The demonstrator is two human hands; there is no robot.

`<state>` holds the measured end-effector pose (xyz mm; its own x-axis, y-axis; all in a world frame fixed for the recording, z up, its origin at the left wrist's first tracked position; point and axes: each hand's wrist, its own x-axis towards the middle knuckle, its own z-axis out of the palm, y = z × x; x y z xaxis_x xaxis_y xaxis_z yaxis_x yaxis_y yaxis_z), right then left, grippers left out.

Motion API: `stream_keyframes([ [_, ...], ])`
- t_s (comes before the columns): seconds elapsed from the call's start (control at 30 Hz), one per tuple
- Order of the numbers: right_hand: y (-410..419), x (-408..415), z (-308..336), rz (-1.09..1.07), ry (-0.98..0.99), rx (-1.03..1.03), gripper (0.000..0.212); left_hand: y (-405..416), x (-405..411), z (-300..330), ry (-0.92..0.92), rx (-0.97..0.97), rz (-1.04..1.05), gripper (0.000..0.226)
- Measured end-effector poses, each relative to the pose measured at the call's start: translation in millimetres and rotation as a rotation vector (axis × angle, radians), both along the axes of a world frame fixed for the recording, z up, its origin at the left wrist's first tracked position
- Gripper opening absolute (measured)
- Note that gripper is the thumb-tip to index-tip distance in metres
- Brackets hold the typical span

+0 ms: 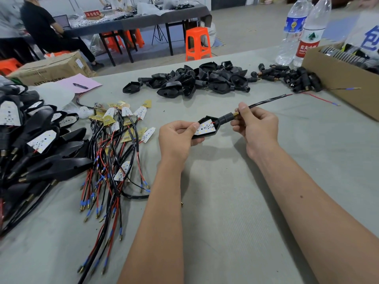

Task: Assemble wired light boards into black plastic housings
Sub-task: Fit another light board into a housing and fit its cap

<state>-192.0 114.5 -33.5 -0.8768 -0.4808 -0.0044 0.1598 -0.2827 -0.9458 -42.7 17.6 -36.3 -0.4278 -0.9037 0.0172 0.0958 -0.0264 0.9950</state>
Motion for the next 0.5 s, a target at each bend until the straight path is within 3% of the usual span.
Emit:
stream_keyframes([
  [0.13,-1.3,10.9,-0.5,-0.092,0.222,0.228,0.043,-3.2,-0.6,3.6,0.006,-0.021,0.075,0.010],
  [0.2,1.2,13.1,-0.5,-0.240,0.518,0.387,0.052,-8.0,2.6,5.2,0.010,-0.058,0.140,0.014],
  [0.27,3.7,13.4,2.4,-0.265,0.866,0.420,0.040,-11.9,7.9,6.8,-0.002,-0.092,0.187,0.017],
  [0.33,4.7,15.7,7.7,-0.047,1.103,0.440,0.021,-14.0,12.2,8.8,0.005,-0.096,0.213,0.020],
  [0.43,0.6,19.3,10.1,0.248,1.257,0.656,0.035,-15.6,18.8,14.2,0.007,-0.089,0.231,0.025],
  [0.5,-1.6,23.9,15.9,0.292,1.291,0.700,0.027,-16.3,21.3,19.4,0.016,-0.046,0.262,0.034],
])
